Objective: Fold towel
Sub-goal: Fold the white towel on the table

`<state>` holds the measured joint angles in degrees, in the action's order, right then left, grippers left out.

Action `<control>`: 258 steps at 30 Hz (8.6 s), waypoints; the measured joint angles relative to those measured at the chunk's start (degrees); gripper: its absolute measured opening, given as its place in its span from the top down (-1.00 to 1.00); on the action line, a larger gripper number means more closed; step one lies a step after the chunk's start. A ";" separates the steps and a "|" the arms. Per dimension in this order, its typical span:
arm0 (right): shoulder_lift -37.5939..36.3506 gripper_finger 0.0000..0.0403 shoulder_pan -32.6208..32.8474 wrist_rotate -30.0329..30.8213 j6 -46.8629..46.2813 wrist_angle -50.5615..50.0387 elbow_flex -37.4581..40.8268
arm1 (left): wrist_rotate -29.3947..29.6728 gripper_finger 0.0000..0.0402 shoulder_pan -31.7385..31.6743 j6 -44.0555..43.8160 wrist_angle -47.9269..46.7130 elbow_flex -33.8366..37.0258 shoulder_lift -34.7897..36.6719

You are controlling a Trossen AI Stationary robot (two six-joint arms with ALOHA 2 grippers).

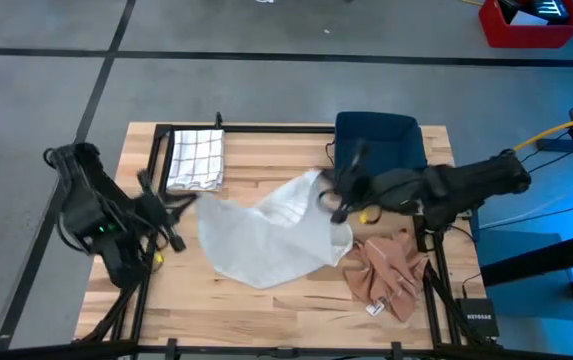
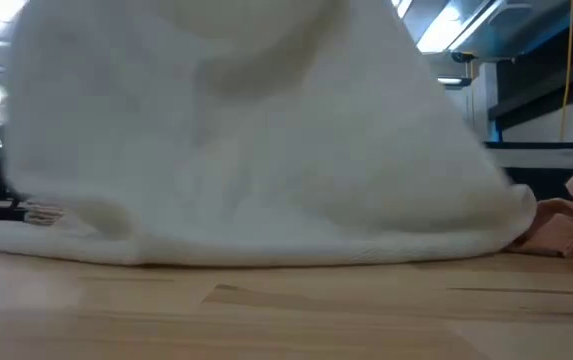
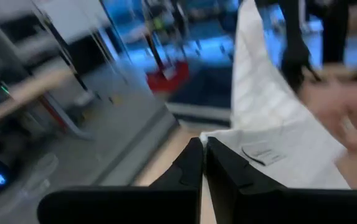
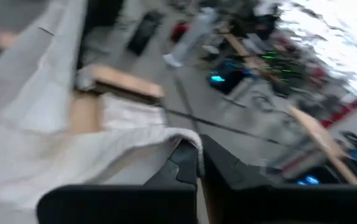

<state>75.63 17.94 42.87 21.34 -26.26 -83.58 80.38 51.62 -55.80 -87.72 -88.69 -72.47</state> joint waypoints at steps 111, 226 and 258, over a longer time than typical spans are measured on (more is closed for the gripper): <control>6.95 0.98 7.16 23.49 6.70 -8.93 -41.25 | -2.66 0.98 4.15 125.15 106.08 -32.56 0.49; 13.80 0.98 -11.79 11.51 -25.89 -38.67 -17.57 | 6.87 0.98 -7.94 19.41 13.86 2.80 24.25; 22.36 0.68 -29.80 -12.70 -29.23 32.48 27.97 | 0.49 0.94 -27.37 -44.36 6.88 49.75 25.76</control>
<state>97.99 -11.86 30.17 -7.88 6.22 -55.62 80.87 24.24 -100.15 -80.83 -38.94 -46.71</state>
